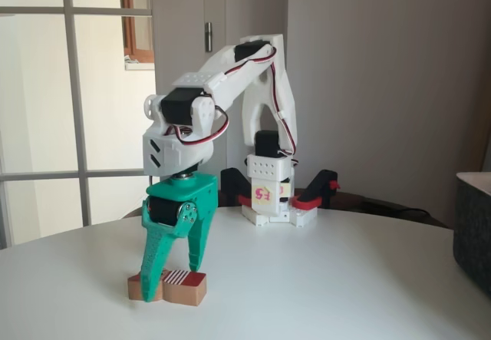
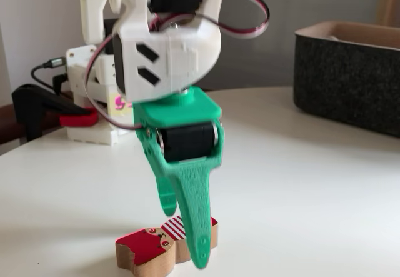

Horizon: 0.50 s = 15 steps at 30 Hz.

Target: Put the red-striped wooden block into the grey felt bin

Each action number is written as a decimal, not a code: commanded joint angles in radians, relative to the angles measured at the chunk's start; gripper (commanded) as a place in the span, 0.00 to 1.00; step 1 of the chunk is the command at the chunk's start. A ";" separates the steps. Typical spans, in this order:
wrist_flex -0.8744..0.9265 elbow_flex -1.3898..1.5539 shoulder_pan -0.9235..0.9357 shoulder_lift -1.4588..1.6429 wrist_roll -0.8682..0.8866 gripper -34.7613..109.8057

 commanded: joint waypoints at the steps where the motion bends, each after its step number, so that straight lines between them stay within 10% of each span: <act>1: 0.012 -0.015 0.009 -0.017 -0.005 0.48; 15: 0.012 -0.015 -0.005 -0.075 -0.055 0.41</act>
